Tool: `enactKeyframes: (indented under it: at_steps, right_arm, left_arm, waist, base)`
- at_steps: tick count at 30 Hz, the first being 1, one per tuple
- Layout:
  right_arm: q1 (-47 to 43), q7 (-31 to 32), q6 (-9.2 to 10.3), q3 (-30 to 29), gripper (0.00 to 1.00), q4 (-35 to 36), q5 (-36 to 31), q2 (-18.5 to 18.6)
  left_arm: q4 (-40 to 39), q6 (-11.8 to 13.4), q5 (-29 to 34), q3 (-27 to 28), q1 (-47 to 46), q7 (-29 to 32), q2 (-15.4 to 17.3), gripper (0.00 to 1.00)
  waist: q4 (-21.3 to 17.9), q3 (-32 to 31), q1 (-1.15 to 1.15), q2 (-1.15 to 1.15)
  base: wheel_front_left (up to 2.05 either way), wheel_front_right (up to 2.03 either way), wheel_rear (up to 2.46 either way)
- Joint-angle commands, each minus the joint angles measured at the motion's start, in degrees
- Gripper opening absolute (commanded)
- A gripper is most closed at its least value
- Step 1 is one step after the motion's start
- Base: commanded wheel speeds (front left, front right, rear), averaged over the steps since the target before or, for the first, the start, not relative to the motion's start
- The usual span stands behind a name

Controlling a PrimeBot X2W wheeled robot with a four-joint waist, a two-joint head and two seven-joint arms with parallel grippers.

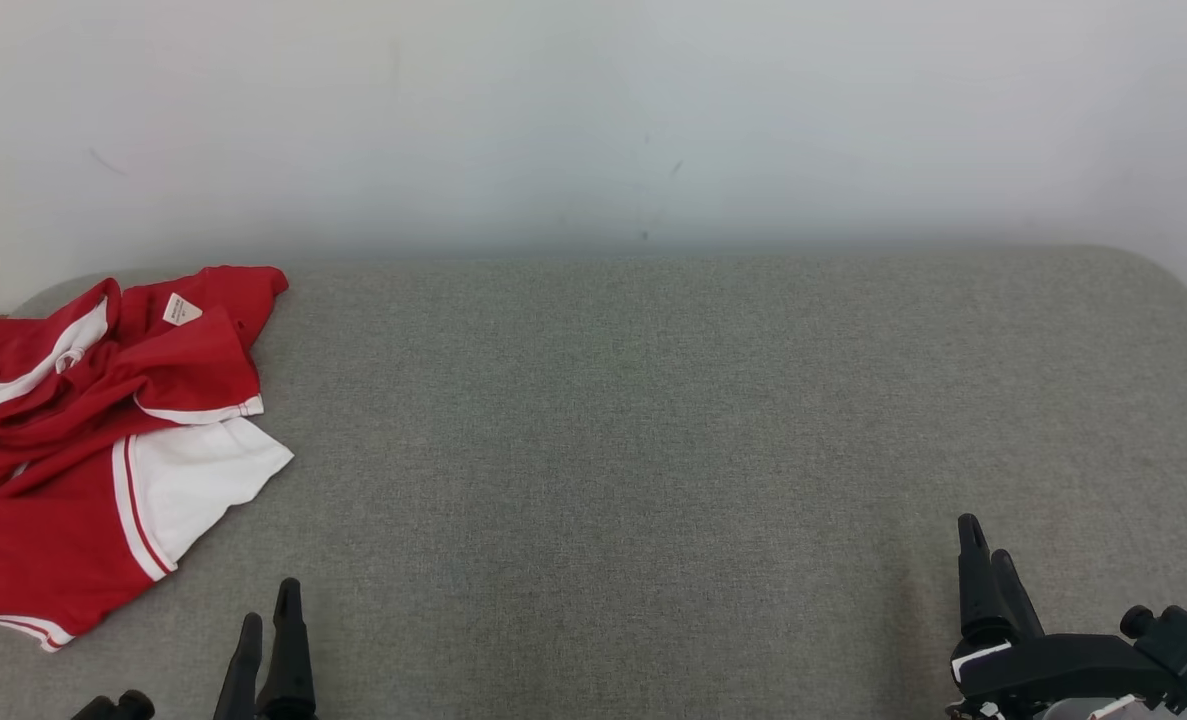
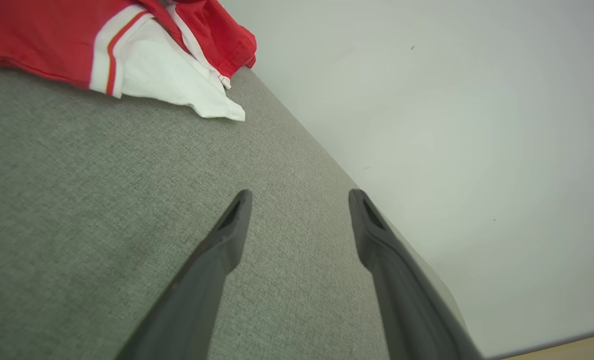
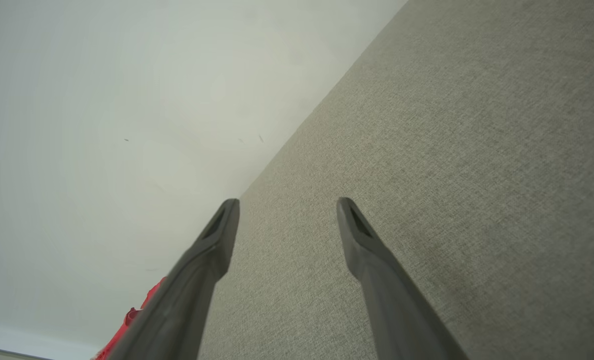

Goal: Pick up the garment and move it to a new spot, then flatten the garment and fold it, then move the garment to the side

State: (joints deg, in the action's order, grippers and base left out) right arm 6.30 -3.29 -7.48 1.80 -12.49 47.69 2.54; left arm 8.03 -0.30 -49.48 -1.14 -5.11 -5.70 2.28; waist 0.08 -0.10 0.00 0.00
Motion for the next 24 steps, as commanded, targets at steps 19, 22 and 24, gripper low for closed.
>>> enactKeyframes:
  at_steps: [19, 22, 24]
  right_arm:
    - [-1.33, -3.91, -0.01, 2.92, 1.00, 3.11, -20.60, 1.02]
    - [-1.54, -4.43, -0.01, 3.07, 1.00, 3.27, -23.02, 1.02]
    - [-1.72, -4.72, -0.01, 3.17, 1.00, 3.20, -24.84, 1.01]
  left_arm:
    - [-3.13, 3.85, 19.16, -1.66, 1.28, -3.18, 0.76, 1.00]
    - [-3.23, 4.55, 21.30, -1.81, 1.57, -3.62, 1.02, 1.00]
    - [-3.24, 5.03, 22.94, -2.01, 1.75, -3.81, 1.28, 1.00]
  waist:
    - [0.05, -0.45, 0.00, 0.00]
    - [0.08, -0.58, 0.00, 0.00]
    - [0.09, -0.67, 0.00, 0.00]
  base:
    - [0.00, 0.00, 0.00]
    - [0.00, 0.00, 0.00]
    - [0.00, 0.00, 0.00]
